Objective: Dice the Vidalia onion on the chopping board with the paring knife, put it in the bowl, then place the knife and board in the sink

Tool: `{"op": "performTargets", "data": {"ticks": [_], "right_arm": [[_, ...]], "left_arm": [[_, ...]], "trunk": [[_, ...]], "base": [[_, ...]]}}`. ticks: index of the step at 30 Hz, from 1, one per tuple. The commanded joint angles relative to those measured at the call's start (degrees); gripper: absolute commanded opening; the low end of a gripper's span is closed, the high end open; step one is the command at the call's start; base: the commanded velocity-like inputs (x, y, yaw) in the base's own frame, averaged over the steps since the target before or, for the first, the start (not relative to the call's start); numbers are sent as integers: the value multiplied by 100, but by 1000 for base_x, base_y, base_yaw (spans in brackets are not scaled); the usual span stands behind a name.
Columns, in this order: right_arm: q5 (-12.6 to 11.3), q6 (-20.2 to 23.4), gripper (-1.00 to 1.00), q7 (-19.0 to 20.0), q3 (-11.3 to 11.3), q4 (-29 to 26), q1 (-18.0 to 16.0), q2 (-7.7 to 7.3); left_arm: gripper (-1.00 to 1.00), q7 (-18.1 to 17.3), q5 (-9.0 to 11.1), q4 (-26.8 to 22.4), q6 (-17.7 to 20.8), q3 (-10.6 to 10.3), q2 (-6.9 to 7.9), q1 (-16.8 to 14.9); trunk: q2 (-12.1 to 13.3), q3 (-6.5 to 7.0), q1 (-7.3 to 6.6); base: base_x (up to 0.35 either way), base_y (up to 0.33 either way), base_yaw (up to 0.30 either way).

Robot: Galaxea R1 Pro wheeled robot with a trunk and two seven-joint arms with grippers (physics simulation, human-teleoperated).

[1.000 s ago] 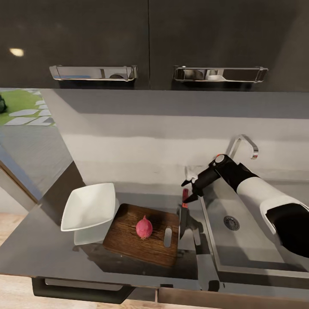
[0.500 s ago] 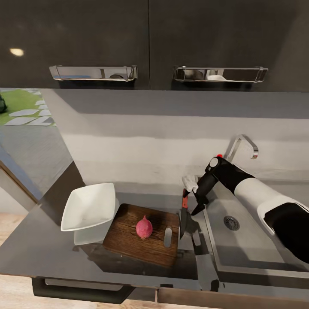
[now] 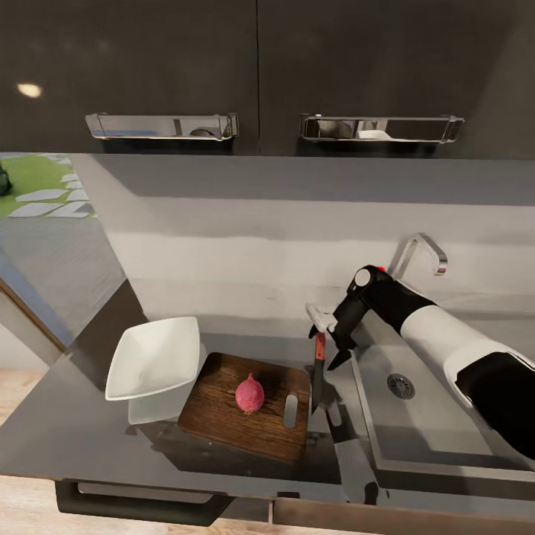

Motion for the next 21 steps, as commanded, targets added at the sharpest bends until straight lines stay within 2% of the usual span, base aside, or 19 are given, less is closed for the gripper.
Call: {"op": "performTargets", "data": {"ticks": [1,3,7,13,16,18,21], "right_arm": [[5,-60,100,-1,20,-21,-5,15],[8,-63,100,0,46,-66,-5,128],[13,-66,100,0,205,-101,-5,220],[14,-72,100,-3,349,-211,-5,249],[14,-73,100,-10,544,-337,-5,254],[15,-73,100,-16,766,-420,-5,248],[18,-74,100,-17,850,-445,-5,242]], "left_arm": [[100,46,54,-2,-11,-46,10,-1],[100,47,54,13,-11,-45,10,-1],[100,48,54,69,-12,-41,16,-2],[100,51,61,163,-18,-37,19,-2],[100,53,63,180,-19,-37,19,2],[100,54,63,191,-19,-37,19,1],[100,54,63,196,-19,-37,19,0]], "trunk": [[-8,-8,3],[-8,-8,3],[-8,-8,3],[-8,-8,3],[-8,-8,3],[-8,-8,3],[-8,-8,3]], "base": [[0,0,0],[0,0,0],[0,0,0],[0,0,0],[0,0,0],[0,0,0],[0,0,0]]}}
